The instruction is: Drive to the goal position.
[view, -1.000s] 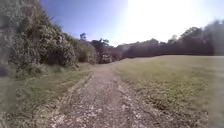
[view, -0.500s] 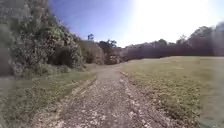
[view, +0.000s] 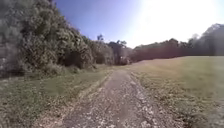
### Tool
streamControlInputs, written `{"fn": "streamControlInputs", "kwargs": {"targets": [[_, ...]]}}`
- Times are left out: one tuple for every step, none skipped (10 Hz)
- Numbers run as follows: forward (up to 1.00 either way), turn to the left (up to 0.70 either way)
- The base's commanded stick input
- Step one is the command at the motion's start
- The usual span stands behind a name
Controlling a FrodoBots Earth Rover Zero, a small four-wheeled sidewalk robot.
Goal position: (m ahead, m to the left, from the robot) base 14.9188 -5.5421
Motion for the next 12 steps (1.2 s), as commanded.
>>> {"fn": "streamControlInputs", "kwargs": {"targets": [[0.3,0.0],[0.3,0.0],[0.3,0.0],[0.3,0.0],[0.3,0.0],[0.3,0.0],[0.3,0.0],[0.3,-0.21],[0.3,-0.6],[0.3,-0.6],[0.3,0.0],[0.3,0.0]]}}
